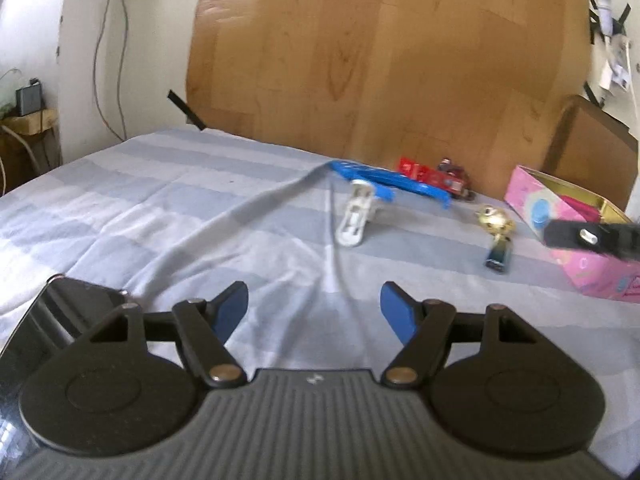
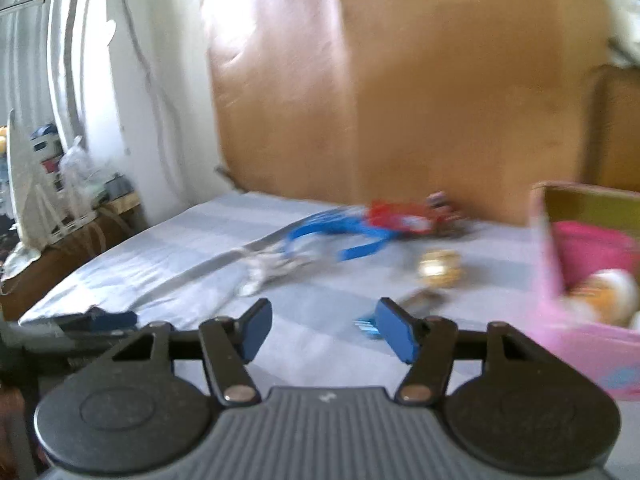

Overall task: Organize rigid objects
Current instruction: 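Close both grippers on the band of the blue polka-dot headband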

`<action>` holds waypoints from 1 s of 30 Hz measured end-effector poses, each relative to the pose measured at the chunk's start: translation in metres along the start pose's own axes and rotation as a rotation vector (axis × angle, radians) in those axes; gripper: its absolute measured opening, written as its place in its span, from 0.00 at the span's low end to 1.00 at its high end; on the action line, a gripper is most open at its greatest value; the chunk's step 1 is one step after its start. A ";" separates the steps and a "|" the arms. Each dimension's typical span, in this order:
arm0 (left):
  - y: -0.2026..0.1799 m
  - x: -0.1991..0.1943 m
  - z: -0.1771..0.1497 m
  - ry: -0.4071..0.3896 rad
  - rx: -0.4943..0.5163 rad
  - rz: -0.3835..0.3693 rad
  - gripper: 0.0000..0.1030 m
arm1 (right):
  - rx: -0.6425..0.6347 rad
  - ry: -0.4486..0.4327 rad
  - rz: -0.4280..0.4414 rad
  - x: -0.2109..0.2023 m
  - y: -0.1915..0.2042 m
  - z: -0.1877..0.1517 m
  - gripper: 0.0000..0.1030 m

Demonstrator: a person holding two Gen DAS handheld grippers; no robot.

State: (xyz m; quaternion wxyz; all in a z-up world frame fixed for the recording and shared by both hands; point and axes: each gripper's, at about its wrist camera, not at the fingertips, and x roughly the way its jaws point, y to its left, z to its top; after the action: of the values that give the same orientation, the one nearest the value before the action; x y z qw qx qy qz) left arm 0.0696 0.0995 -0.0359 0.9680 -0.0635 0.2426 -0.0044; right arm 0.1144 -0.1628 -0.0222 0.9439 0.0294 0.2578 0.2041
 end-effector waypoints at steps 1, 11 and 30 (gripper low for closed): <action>0.002 0.003 -0.001 0.002 -0.007 -0.006 0.73 | -0.007 0.006 0.015 0.013 0.007 0.006 0.51; 0.008 0.004 -0.006 -0.003 -0.051 -0.097 0.72 | 0.088 0.116 -0.245 0.160 -0.040 0.074 0.49; 0.017 -0.058 -0.015 -0.067 -0.199 -0.199 0.73 | 0.208 0.044 -0.062 0.016 -0.009 -0.014 0.07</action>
State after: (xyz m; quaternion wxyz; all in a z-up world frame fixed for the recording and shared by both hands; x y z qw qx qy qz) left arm 0.0110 0.1168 -0.0235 0.9593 -0.1830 0.2016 -0.0743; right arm 0.1232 -0.1656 -0.0432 0.9358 0.1148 0.2990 0.1474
